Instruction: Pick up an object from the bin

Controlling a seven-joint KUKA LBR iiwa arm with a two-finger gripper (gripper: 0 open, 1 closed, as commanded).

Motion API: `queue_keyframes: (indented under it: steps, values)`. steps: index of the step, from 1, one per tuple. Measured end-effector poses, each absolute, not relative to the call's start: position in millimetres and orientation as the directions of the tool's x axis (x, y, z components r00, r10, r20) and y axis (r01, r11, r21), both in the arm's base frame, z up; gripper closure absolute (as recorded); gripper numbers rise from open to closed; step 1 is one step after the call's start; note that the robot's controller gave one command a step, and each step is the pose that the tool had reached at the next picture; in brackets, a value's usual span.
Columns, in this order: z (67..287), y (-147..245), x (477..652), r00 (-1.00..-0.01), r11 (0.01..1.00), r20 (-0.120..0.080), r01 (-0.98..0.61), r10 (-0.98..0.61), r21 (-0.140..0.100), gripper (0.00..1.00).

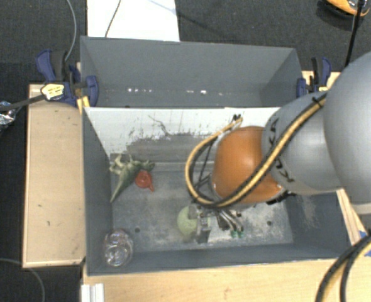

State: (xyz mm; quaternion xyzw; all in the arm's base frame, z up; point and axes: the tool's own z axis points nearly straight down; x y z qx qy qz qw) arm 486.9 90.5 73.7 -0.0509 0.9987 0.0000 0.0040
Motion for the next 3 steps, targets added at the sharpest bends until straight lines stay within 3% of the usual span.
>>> queue_keyframes:
  steps: [1, 2, 3]
  values:
    - [73.7, 90.5, 486.9, -0.995, 0.995, -0.008, -0.101, -0.101, 0.0, 1.0]
    - [73.2, 91.7, 519.6, -0.988, 0.988, -0.001, -0.153, -0.153, 0.002, 1.0]
    - [74.3, 78.7, 538.9, -0.991, 0.991, -0.017, -0.132, -0.132, 0.006, 1.0]
